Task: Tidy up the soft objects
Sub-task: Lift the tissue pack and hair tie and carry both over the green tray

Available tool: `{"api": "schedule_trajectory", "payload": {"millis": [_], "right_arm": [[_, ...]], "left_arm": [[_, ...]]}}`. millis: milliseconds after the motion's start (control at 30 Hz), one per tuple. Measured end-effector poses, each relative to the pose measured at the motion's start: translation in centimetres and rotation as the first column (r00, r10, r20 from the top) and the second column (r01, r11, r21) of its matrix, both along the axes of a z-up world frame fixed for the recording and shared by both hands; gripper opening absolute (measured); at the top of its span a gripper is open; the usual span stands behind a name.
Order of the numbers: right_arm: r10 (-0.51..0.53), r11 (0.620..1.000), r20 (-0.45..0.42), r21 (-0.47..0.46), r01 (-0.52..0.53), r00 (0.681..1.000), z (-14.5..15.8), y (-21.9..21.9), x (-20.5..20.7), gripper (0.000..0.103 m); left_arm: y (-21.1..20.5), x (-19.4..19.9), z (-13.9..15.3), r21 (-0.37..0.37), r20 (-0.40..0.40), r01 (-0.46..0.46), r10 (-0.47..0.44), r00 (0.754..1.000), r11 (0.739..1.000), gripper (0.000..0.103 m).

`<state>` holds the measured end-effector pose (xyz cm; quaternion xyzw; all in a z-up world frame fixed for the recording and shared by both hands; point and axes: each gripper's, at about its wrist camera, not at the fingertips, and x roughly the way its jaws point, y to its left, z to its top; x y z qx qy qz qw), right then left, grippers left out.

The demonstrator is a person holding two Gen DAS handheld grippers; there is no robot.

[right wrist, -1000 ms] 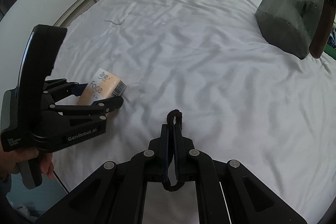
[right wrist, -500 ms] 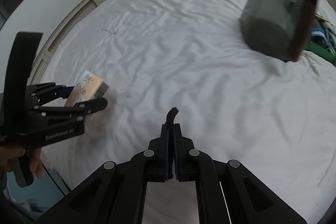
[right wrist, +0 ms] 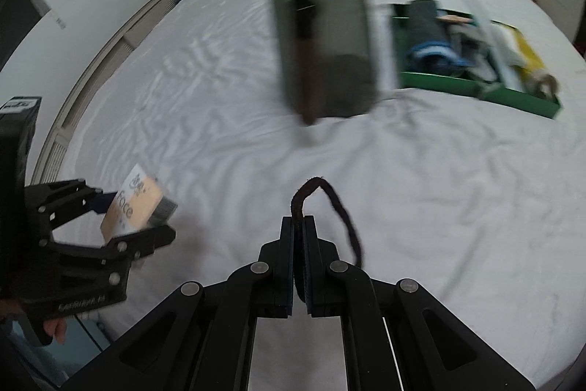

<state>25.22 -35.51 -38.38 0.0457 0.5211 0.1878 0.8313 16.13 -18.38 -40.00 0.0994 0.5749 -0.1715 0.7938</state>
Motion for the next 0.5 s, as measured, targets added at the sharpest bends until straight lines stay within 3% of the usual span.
{"api": "schedule_trajectory", "payload": {"millis": [300, 500], "right_arm": [[-0.100, 0.995, 0.029, -0.026, 0.101, 0.995, 1.0, -7.9, -0.3, 0.003], [-0.135, 0.987, 0.097, -0.069, 0.142, 0.986, 2.5, -13.2, 2.1, 0.003]], "left_arm": [[-10.0, 1.3, 1.2, -0.056, 0.002, 0.095, -0.095, 0.995, 0.994, 0.045], [-14.7, 5.1, 2.1, -0.113, 0.025, 0.044, -0.042, 0.999, 0.993, 0.045]]}}
